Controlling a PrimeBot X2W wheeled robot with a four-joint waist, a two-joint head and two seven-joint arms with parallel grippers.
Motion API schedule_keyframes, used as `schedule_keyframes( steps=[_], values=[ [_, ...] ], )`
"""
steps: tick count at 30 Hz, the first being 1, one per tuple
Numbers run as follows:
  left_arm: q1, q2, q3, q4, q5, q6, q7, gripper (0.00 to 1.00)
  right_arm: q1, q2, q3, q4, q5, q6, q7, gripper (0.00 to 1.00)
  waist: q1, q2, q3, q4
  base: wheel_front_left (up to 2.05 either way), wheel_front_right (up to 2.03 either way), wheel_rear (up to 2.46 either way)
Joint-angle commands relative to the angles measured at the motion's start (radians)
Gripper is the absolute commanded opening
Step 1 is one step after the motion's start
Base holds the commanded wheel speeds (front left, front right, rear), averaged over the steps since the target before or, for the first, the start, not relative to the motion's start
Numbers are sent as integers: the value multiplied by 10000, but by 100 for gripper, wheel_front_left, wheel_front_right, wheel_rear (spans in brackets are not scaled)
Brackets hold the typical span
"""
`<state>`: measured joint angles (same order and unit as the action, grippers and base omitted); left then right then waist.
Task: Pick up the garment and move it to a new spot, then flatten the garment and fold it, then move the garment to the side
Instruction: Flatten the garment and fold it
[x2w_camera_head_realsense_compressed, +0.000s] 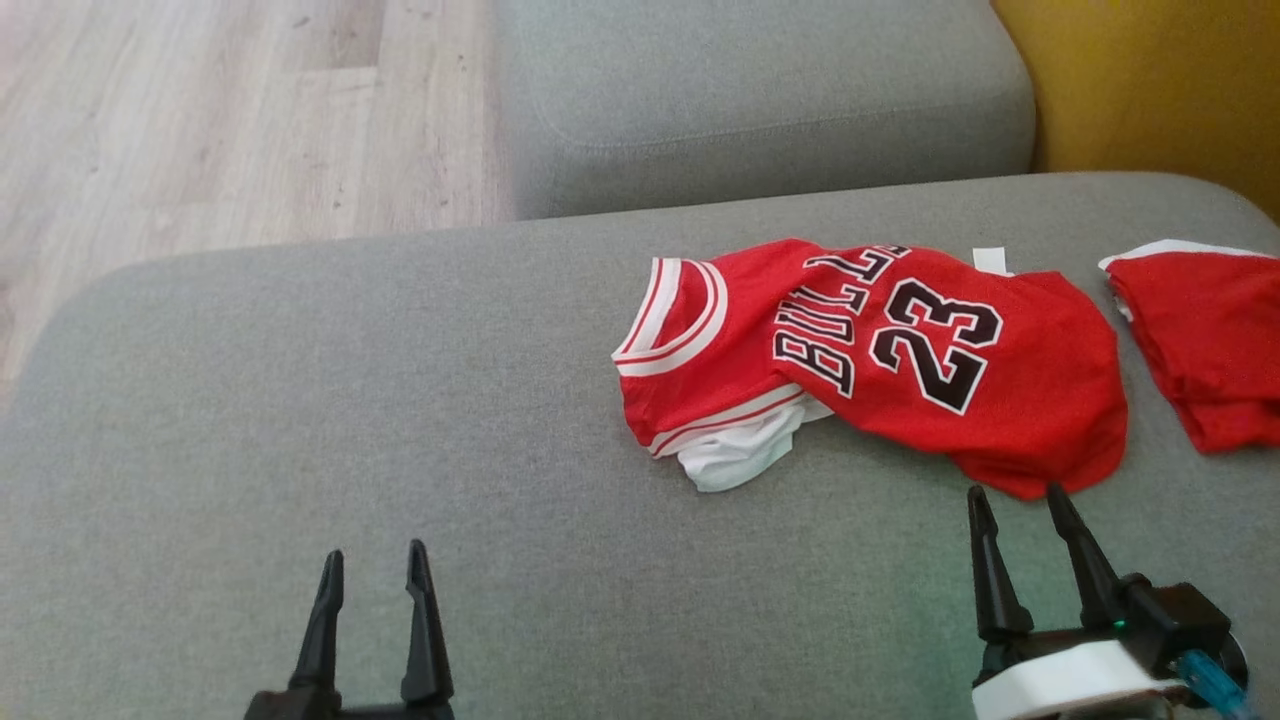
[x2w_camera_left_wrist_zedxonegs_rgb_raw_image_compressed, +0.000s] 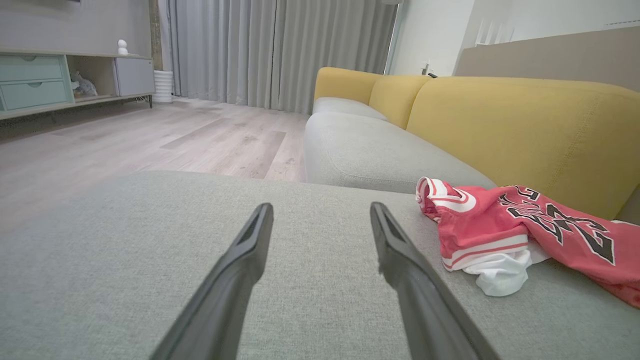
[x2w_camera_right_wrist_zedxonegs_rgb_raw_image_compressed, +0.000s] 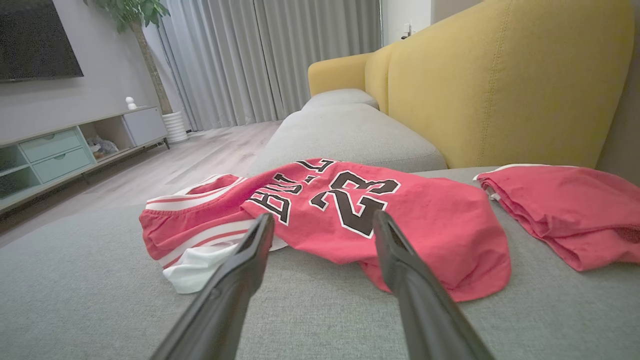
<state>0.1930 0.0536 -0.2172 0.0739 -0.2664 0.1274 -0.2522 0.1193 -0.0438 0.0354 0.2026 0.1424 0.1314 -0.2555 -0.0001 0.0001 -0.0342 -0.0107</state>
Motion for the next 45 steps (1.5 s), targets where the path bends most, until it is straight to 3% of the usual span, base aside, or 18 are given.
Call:
schedule_keyframes(
  steps=[1,15,45],
  values=[
    [-297,-32,335,-357,198,33,-94,100,-280,-65,227,-325,26,-7,-63,100,1,-1,-45,13,0,0,0],
    [-170,-33,395,-395,913,23,-95,100,-200,-65,563,-234,-234,-7,-63,100,1,-1,-200,14,0,0,0],
    [-532,-33,247,-48,888,-221,-95,100,-555,-64,583,-242,-107,-7,-63,100,1,-1,192,-165,0,0,0]
  ],
)
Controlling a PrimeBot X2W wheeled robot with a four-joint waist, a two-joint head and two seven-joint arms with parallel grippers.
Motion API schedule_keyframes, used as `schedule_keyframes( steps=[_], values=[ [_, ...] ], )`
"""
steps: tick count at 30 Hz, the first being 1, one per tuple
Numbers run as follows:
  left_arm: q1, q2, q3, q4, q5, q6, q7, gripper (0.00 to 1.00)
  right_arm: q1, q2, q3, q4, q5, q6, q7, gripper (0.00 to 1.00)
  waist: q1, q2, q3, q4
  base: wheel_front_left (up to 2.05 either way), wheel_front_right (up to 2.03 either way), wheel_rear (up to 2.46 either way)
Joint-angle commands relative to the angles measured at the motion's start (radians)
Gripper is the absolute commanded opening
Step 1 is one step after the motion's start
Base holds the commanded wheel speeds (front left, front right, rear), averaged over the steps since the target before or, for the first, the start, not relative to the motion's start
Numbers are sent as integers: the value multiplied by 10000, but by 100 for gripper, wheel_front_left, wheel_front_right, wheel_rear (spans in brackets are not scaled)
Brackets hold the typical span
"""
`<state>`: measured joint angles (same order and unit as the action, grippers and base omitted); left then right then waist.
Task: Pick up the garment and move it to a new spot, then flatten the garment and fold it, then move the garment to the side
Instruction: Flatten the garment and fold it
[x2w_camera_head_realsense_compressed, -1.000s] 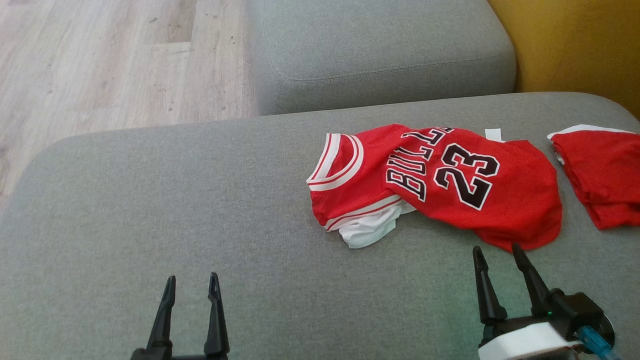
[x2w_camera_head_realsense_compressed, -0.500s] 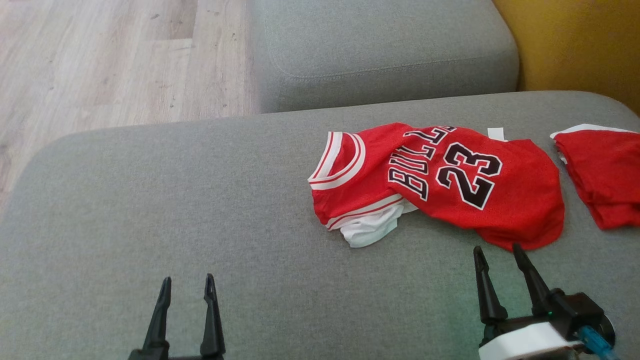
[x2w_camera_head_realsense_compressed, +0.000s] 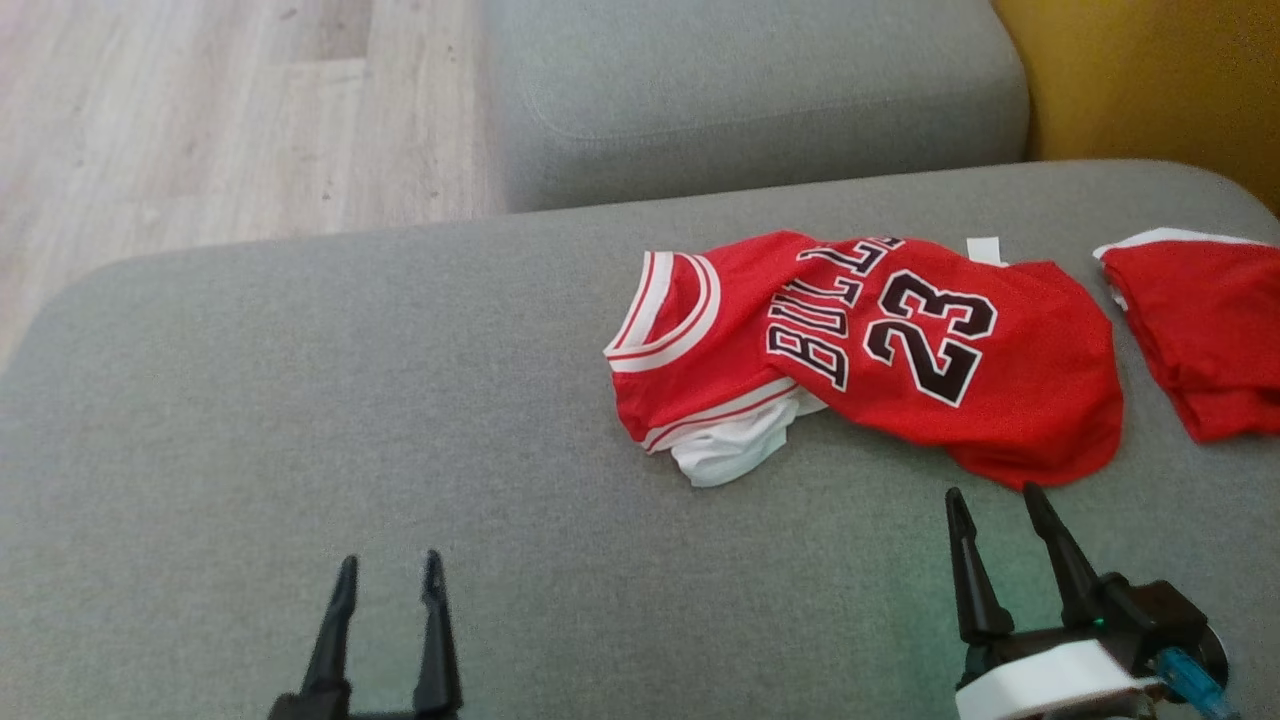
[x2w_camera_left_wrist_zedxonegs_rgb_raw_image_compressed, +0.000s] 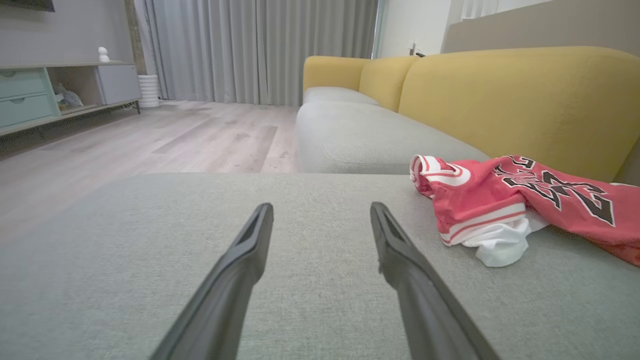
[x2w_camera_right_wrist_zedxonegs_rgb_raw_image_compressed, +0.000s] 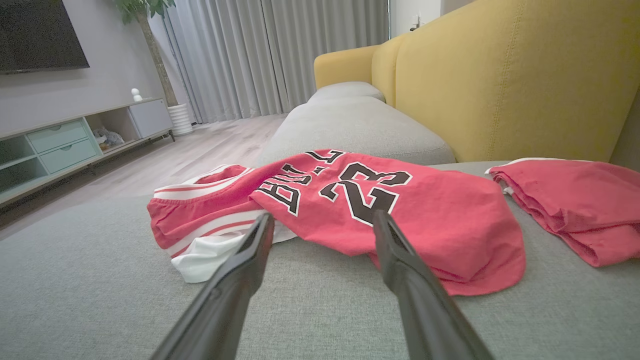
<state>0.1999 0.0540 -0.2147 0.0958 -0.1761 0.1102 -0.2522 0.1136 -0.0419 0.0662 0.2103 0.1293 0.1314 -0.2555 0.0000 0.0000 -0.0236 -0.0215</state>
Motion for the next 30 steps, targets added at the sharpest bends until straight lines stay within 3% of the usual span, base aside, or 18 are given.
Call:
schedule_keyframes(
  steps=[1,6,12,20,24,25,26,30],
  values=[
    [-733,-37,130,-186,-56,-112,-95,100,-525,-83,288,-339,17,-7,-63,100,0,0,165,-105,0,0,0],
    [-1915,-37,-561,669,-159,-600,-95,100,-836,-120,510,-491,30,-7,-63,100,0,0,824,-512,0,0,0],
    [-4210,-37,-1496,2699,-716,-1399,-95,100,-1568,-186,820,-615,131,-7,-63,100,0,0,1834,-1243,0,0,0],
    [-6295,-37,-1894,5546,-1264,-1869,-95,100,-2076,-233,1184,-517,241,-7,-63,100,0,0,2367,-2376,0,0,0],
    [-6776,-34,-1794,6097,-1205,-1923,-95,100,-2117,-232,1301,-503,272,-7,-63,100,0,0,2471,-2739,0,0,0],
    [-6887,-33,-1769,6108,-1199,-2010,-95,91,-2130,-230,1317,-494,280,-7,-63,100,0,0,2496,-2841,0,0,0],
    [-6976,-33,-1777,5986,-1202,-2126,-95,0,-2142,-227,1352,-484,289,-7,-63,100,0,0,2512,-2941,0,0,0],
    [-7161,-13,-2307,5120,-1223,-2386,-95,0,-2145,-211,1426,-434,313,-7,-63,100,0,0,2444,-3225,0,0,0]
  ],
)
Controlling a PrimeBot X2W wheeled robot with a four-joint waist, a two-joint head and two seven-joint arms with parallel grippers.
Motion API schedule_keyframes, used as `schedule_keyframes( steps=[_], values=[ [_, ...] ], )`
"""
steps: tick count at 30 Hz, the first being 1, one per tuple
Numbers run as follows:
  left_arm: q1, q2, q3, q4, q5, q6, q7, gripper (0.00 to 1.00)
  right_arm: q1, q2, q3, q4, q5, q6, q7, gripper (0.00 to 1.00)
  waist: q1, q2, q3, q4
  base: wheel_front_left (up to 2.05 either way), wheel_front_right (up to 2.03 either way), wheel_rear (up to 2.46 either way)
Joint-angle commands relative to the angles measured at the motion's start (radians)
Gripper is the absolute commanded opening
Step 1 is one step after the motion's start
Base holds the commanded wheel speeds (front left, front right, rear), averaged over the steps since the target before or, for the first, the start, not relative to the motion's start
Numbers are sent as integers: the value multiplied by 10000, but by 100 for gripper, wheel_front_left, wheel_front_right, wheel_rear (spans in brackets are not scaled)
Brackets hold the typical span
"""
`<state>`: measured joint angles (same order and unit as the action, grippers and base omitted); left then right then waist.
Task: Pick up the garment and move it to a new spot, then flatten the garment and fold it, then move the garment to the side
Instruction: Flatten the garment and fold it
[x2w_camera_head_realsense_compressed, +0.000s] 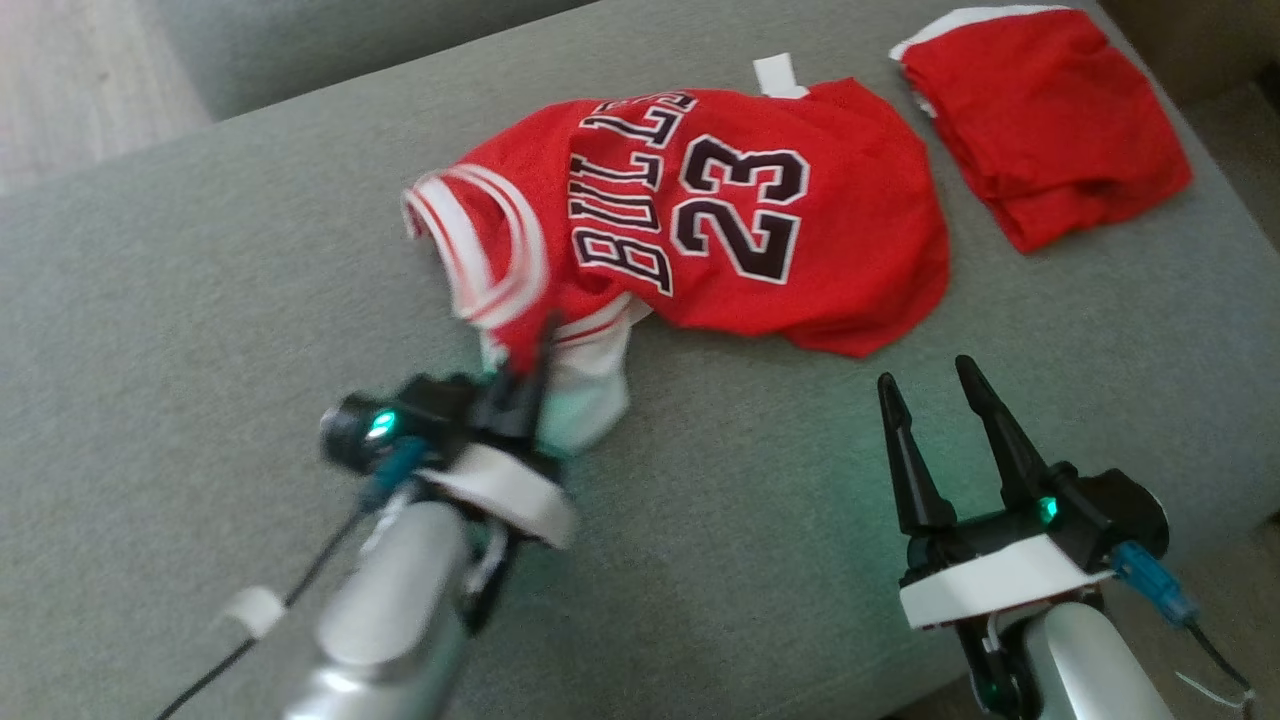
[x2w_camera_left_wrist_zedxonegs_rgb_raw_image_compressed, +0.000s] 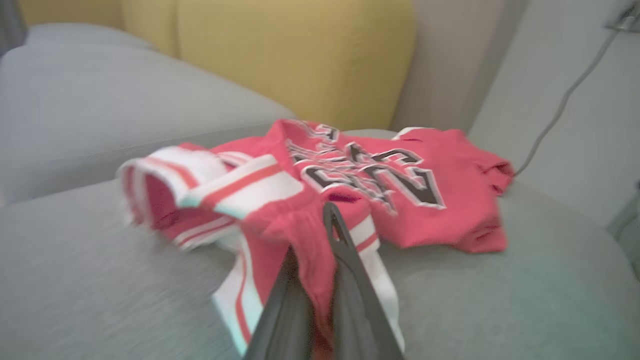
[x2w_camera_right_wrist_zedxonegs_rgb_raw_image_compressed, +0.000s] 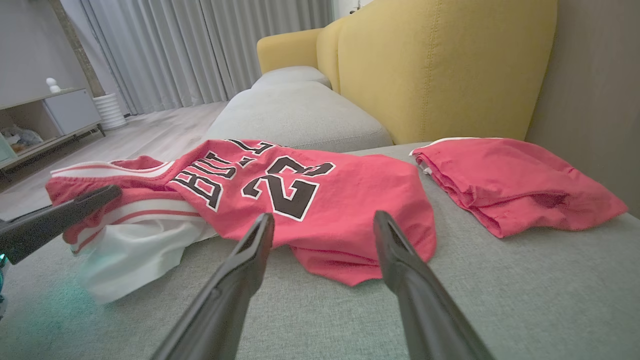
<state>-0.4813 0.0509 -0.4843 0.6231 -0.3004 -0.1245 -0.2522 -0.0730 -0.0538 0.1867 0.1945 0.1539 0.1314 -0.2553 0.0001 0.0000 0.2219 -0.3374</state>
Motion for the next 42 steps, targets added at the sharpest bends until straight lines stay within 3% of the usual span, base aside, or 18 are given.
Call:
schedule_keyframes(
  steps=[1,5,9,14,20,24,32,33,34,39,42],
  values=[
    [-418,17,-39,-485,-121,-49,-95,0,-271,-84,235,-264,78,-7,-65,100,-1,0,-48,-126,0,0,0],
    [-1204,198,-1919,-2138,-1237,-57,-95,0,-178,-46,257,-226,113,-7,-65,100,-1,0,-276,-217,0,0,0],
    [-2803,404,-2862,-3479,-2250,-59,-95,0,-66,-11,322,-195,109,-7,-65,100,-1,0,-578,-205,0,0,0],
    [-5257,424,-2662,-3427,-3054,-60,-95,0,74,14,475,-186,86,-7,-65,100,-1,0,-1005,-250,0,0,0],
    [-6995,330,-1568,-1648,-3347,78,42,0,351,28,267,-282,47,-7,-65,100,-1,0,-1327,-52,0,0,0],
    [-6509,584,-1457,-489,-3604,340,469,0,538,32,142,-311,90,-7,-65,100,-1,0,-1363,275,0,0,0],
    [-3234,1765,-1479,1291,-4211,375,544,0,476,34,104,-341,150,-7,-65,100,-1,0,-997,800,0,0,0],
    [-2922,1868,-1400,1393,-4271,369,384,30,455,34,113,-325,141,-7,-65,100,-1,0,-942,862,0,0,0],
    [-2652,1943,-1289,1476,-4315,425,238,100,441,34,106,-306,126,-7,-65,100,-1,0,-882,937,0,0,0],
    [-1809,2040,-799,1210,-4118,820,-72,100,457,34,-1,-291,97,-7,-65,100,-1,0,-735,1244,0,0,0],
    [-1044,1963,-74,-117,-3371,1331,-88,100,489,35,-140,-318,85,-7,-65,100,-1,0,-614,1474,0,0,0]
  ],
)
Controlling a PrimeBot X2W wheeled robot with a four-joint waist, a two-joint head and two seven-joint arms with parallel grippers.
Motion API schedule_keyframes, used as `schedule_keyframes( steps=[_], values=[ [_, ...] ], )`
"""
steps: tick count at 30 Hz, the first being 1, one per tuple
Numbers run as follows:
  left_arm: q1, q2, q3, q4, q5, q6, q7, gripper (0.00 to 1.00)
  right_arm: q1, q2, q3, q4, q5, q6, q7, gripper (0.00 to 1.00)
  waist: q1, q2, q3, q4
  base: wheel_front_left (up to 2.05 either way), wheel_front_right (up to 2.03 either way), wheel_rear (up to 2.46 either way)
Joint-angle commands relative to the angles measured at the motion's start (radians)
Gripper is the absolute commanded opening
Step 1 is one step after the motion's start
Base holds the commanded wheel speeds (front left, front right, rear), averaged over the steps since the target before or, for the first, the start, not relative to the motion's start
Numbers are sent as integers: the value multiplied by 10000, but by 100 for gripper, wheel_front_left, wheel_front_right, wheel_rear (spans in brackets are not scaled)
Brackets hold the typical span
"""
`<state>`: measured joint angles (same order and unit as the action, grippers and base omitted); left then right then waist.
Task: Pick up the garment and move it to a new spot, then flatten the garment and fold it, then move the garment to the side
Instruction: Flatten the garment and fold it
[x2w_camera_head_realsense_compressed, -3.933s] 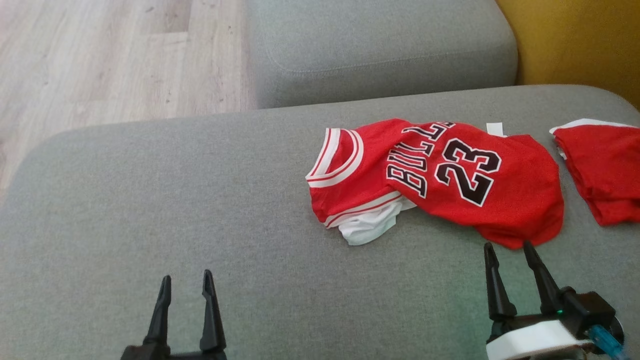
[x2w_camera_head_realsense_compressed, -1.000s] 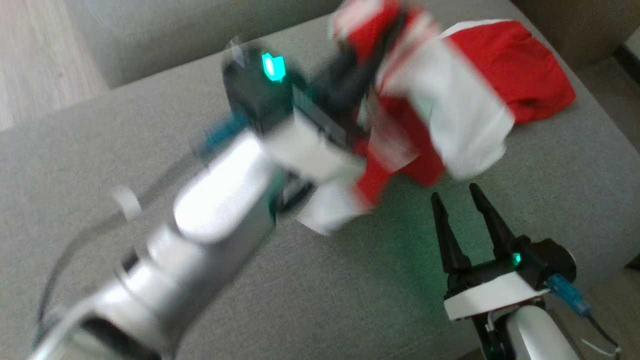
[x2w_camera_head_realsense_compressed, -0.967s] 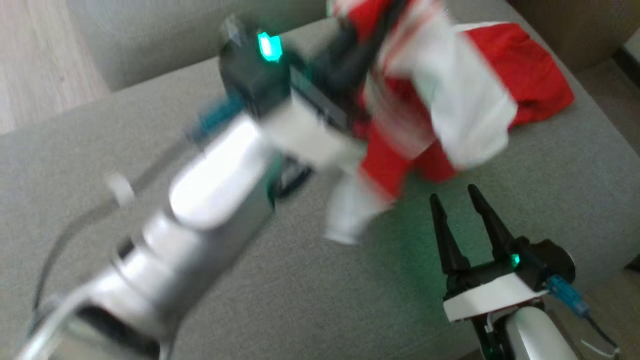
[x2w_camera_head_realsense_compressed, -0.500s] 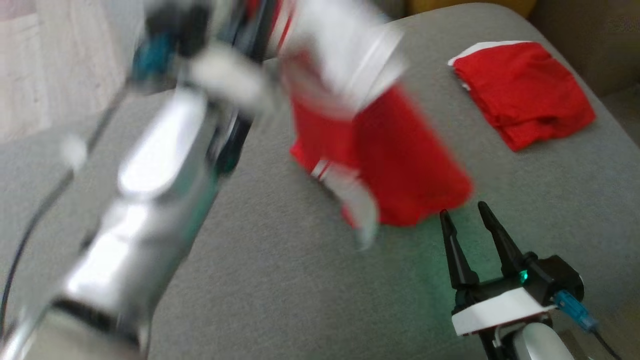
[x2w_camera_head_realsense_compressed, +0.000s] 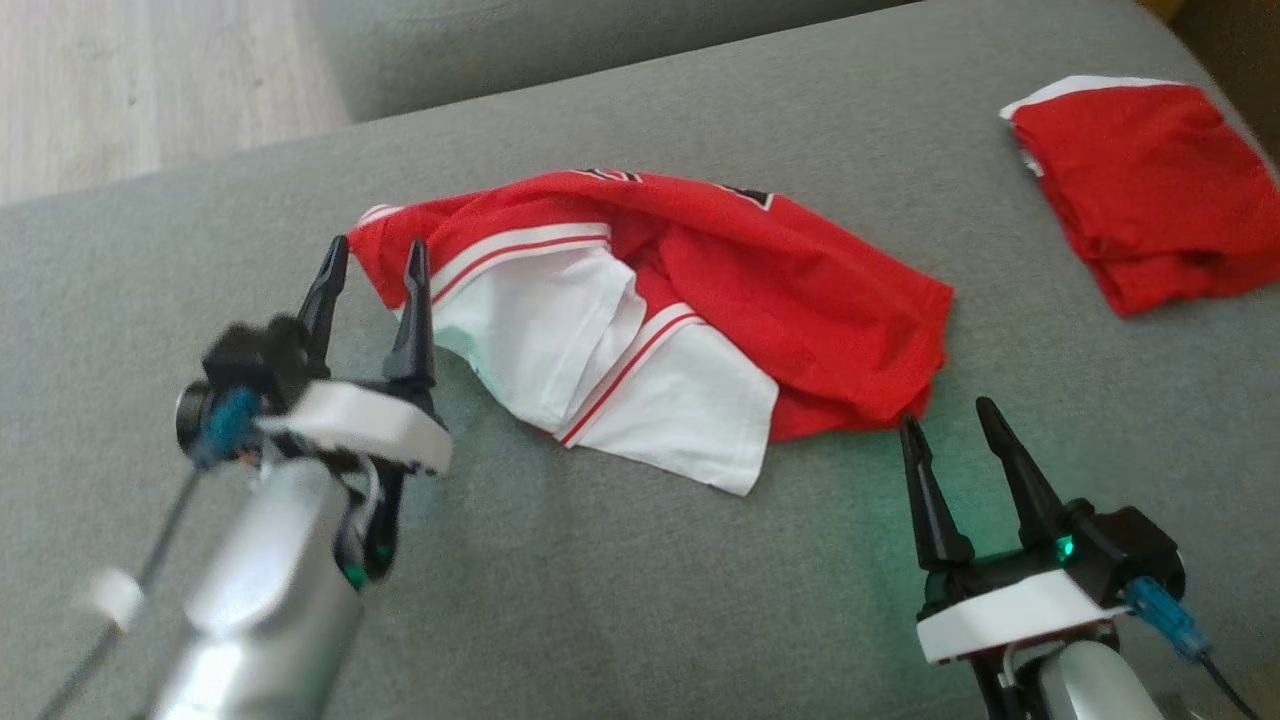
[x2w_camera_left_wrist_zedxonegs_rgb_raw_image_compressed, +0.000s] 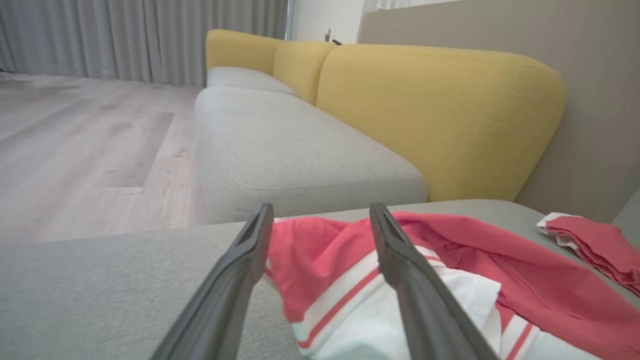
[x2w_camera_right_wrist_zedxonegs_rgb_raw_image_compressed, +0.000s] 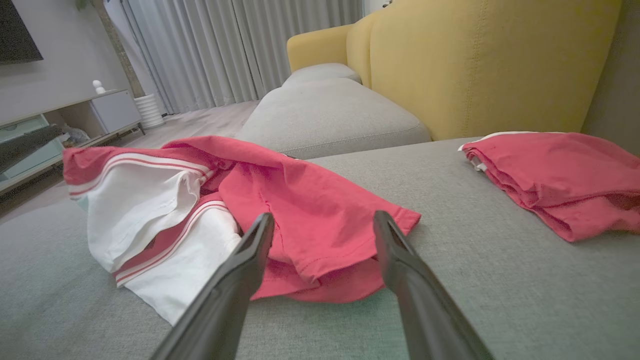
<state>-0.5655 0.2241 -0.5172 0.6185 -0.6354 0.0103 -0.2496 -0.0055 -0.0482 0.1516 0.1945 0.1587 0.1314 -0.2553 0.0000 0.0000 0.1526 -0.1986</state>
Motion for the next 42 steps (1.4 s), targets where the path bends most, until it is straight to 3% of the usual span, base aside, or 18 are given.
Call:
schedule_keyframes(
  steps=[1,4,10,18,25,33,34,36,37,42],
  values=[
    [155,172,507,-590,327,213,-117,100,-187,-21,178,-330,34,-7,-65,100,0,0,114,145,0,0,0],
    [1655,-249,940,-2499,1865,739,-119,100,-256,-21,105,-353,17,-7,-65,100,0,0,275,323,0,0,0],
    [2861,-867,-342,-3281,3647,-21,-120,100,-429,-21,68,-303,19,-7,-65,100,0,0,516,448,0,0,0],
    [1788,-1441,-2442,-1113,5292,-836,-121,100,-680,-21,93,-296,95,-7,-65,100,0,0,1043,162,0,0,0],
    [612,-1696,-3343,471,5722,-906,-121,100,-897,-20,153,-272,180,-7,-65,100,0,0,1368,-273,0,0,0],
    [68,-1734,-3820,1565,5113,-736,-8,100,-988,-20,306,-247,309,-7,-65,100,0,0,1482,-669,0,0,0],
    [20,-1735,-3827,1637,4982,-600,27,73,-991,-20,306,-252,321,-7,-65,100,0,0,1490,-693,0,0,0],
    [-60,-1736,-3917,1739,4734,-448,76,7,-988,-20,306,-260,336,-7,-65,100,0,0,1493,-719,0,0,0],
    [-99,-1736,-3963,1762,4627,-366,71,0,-977,-20,296,-259,338,-7,-65,100,0,0,1484,-715,0,0,0],
    [-214,-1737,-4080,1508,4374,36,-43,0,-918,-20,223,-229,325,-7,-65,100,0,0,1381,-616,0,0,0]
  ],
)
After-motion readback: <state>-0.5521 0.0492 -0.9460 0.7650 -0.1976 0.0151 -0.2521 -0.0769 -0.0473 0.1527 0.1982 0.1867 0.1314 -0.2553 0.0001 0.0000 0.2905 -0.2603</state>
